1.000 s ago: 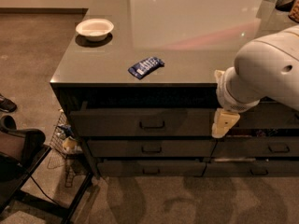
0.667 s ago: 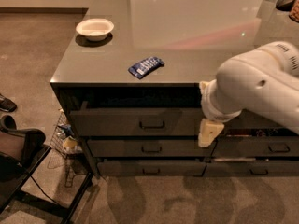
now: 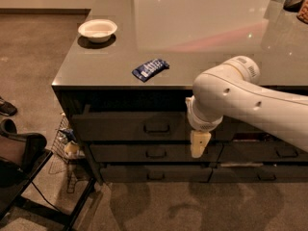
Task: Open top drawer
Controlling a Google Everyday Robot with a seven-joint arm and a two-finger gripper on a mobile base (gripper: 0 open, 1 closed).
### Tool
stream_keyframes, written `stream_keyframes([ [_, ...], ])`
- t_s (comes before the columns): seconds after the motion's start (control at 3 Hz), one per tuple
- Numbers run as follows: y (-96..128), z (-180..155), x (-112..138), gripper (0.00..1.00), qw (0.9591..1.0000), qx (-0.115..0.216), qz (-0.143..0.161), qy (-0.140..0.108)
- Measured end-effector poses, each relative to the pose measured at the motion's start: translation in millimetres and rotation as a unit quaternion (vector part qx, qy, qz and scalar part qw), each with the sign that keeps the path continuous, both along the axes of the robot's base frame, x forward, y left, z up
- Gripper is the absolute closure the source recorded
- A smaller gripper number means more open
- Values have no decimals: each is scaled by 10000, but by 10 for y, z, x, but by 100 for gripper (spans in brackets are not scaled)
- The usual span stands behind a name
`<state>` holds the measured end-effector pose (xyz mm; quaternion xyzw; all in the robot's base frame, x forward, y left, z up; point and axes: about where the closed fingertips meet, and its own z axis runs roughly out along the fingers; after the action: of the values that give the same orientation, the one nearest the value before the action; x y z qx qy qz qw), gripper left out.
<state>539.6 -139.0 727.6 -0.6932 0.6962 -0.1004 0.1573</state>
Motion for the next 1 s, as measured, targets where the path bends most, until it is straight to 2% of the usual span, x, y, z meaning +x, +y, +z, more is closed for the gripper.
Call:
stream_keyframes([
  [0.33, -64, -186, 188, 0, 9995, -257, 27, 194],
  [1.0, -396, -610, 503, 1, 9960, -746, -254, 424],
])
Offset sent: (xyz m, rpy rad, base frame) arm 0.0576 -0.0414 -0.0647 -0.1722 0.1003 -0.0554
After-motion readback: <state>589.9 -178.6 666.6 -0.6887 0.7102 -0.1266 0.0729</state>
